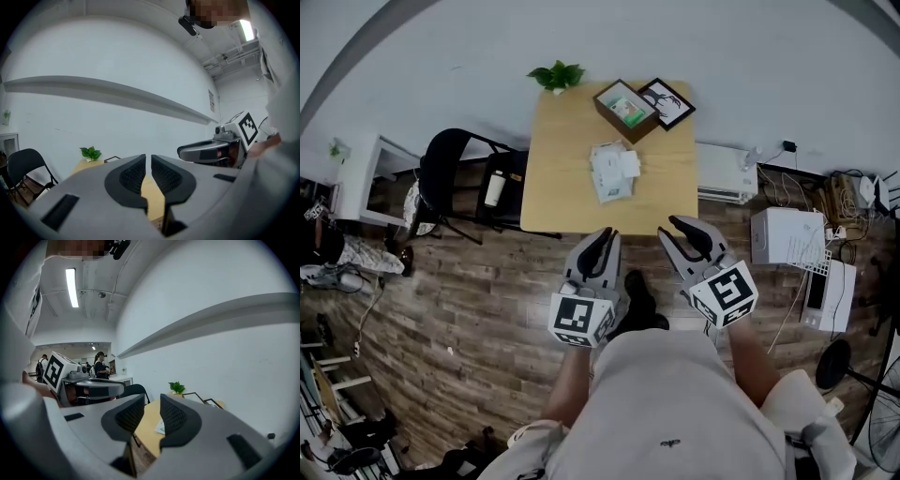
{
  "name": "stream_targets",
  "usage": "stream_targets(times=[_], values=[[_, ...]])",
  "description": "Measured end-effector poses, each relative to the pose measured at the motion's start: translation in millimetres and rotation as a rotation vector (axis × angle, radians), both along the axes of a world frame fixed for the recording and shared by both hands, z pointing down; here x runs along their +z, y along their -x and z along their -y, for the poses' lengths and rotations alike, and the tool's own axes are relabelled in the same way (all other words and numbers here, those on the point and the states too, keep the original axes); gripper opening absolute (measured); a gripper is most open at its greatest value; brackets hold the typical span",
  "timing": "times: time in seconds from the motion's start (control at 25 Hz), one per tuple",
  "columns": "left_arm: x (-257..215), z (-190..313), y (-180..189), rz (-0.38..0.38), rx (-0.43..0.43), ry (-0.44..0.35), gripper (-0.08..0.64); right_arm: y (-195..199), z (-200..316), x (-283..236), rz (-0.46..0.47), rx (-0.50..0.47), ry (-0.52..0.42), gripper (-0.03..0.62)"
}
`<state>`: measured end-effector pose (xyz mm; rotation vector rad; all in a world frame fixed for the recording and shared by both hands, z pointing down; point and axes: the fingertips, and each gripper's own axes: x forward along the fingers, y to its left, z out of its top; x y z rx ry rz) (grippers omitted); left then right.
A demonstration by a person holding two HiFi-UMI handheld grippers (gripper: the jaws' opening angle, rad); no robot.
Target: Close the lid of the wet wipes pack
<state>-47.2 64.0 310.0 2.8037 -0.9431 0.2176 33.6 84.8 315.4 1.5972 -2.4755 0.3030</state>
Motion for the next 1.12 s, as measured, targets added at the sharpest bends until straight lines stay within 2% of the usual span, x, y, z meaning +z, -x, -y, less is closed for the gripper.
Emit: stream_targets(times=[0.2, 0.44, 0.76, 1.12], values=[[0.4, 34.9, -2.7, -0.009, 0.012, -0.001, 0.074, -3.1, 37.0, -8.5, 0.005, 0.004, -0.010, 0.154], [5.8, 62.6, -4.7, -0.004, 0.039, -0.016, 0.107, 1.4, 65.3, -5.9, -0.017, -0.017, -0.006, 0.204], [15.0, 81.5, -3.0, 0.006, 0.054, -0.007, 0.118, 0.9, 85.1, 6.8, -0.021, -0.017, 0.023, 0.209], [32.7, 95.9, -1.6, 0.032, 0.022, 0.035, 0.118, -0.8, 105.5, 30.8, -0.018, -0.065, 0.080, 0.214]])
